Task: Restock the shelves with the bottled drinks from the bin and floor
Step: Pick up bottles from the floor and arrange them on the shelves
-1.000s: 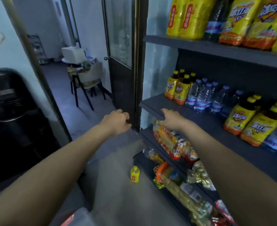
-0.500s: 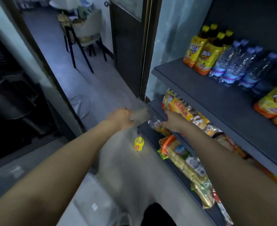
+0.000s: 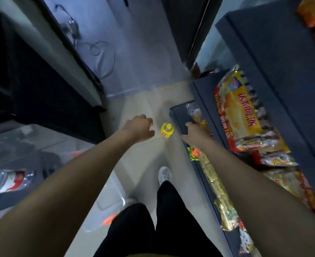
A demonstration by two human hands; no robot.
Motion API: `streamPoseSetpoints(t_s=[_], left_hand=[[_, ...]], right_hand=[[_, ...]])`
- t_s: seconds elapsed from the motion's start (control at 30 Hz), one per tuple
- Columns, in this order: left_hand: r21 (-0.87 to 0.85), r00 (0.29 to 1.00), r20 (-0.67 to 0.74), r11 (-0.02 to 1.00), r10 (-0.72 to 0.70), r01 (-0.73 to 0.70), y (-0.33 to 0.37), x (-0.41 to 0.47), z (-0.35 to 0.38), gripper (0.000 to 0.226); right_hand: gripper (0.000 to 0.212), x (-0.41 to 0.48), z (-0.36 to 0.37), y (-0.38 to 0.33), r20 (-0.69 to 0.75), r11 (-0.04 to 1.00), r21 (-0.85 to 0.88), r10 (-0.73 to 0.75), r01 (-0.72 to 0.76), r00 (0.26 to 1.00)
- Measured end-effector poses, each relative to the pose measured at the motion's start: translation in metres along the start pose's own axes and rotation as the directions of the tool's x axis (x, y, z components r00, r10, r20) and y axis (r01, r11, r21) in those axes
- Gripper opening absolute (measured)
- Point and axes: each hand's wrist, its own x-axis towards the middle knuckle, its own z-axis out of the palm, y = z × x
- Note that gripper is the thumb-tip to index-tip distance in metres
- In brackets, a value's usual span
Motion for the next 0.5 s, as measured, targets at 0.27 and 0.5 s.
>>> streamPoseSetpoints(t_s=[0.27, 0.5], left_hand=[[-0.069, 0.995, 0.066, 0.995, -0.069, 0.073, -0.016, 0.082, 0.060, 0.039], [-0.095, 0.988, 0.146, 0.993, -0.050, 0.064, -0.041, 0.159, 0.131, 0.039]], right_hand=[[0.052, 0.094, 0.058, 0.024, 0.101, 1.000, 0.012, 0.020, -0.022, 0.995], [0.046, 0.187, 0.128, 0.052, 0.156, 0.996, 0.067, 0.045, -0.056, 0.987]])
